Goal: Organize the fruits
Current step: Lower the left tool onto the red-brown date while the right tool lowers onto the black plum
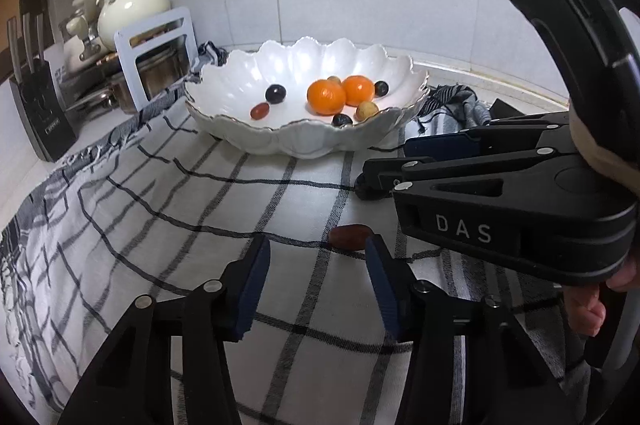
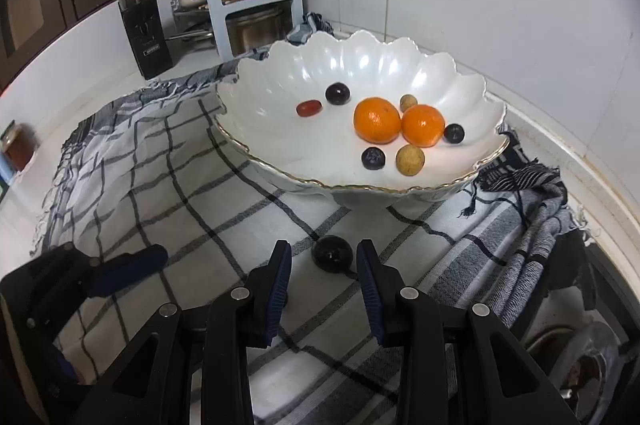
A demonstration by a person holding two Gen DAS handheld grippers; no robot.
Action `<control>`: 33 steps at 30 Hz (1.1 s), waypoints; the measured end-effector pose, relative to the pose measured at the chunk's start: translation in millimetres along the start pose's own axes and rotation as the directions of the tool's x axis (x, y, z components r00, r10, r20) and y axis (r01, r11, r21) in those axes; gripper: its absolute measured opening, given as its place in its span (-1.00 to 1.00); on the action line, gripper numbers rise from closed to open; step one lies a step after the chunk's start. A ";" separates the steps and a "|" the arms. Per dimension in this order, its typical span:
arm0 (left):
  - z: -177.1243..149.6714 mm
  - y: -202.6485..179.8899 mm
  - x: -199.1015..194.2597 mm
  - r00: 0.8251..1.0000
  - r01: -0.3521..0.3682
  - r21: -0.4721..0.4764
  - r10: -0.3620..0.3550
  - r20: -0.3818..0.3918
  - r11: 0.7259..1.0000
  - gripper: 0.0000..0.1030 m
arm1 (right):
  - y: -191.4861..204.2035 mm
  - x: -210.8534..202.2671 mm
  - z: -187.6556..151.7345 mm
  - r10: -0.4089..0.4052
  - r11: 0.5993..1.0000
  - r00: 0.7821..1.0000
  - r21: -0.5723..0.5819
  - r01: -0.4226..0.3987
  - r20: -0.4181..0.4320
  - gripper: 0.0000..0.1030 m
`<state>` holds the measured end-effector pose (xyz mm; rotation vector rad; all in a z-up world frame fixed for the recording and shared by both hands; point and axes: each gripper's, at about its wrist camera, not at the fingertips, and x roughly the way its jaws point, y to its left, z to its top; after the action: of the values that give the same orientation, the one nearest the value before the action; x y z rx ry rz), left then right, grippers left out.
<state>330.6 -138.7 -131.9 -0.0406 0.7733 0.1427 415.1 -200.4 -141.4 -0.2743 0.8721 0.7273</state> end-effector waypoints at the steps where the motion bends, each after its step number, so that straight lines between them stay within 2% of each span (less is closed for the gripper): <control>1: 0.1 -1.6 4.1 1.000 0.002 -0.002 -0.002 -0.008 1.000 -0.06 | -1.4 2.3 0.6 0.002 1.000 1.000 0.000 -0.002 -0.006 -0.31; 12: 0.3 -18.4 25.6 0.999 0.002 0.014 -0.002 -0.042 1.000 -0.11 | -9.7 26.6 1.7 0.046 0.999 0.996 -0.006 -0.046 -0.071 -0.31; 20: 3.9 -17.9 32.1 0.999 0.003 0.007 -0.002 -0.054 1.000 -0.22 | -8.4 31.6 6.5 0.034 0.999 0.995 0.024 -0.032 -0.097 -0.31; 22: 4.6 -16.0 35.7 0.997 0.021 -0.004 -0.021 -0.069 1.000 -0.23 | -7.4 35.6 7.6 0.026 0.999 0.993 0.027 -0.023 -0.113 -0.32; 26: 5.7 -11.8 41.8 0.995 0.034 -0.021 -0.036 -0.091 0.999 -0.29 | -8.4 45.8 6.4 0.022 0.999 0.987 0.052 -0.014 -0.157 -0.32; 29: 5.6 -13.2 43.1 0.995 0.043 -0.014 -0.044 -0.095 0.999 -0.44 | -8.0 49.8 4.2 0.029 0.998 0.985 0.058 -0.019 -0.168 -0.33; 33: 5.2 -12.5 42.2 0.995 0.046 -0.015 -0.048 -0.090 0.999 -0.49 | -8.3 48.4 2.8 0.023 0.999 0.987 0.051 -0.015 -0.159 -0.42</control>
<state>365.9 -145.8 -157.9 -0.0777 0.8606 0.1016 442.9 -182.4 -177.8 -0.2830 1.0443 0.7070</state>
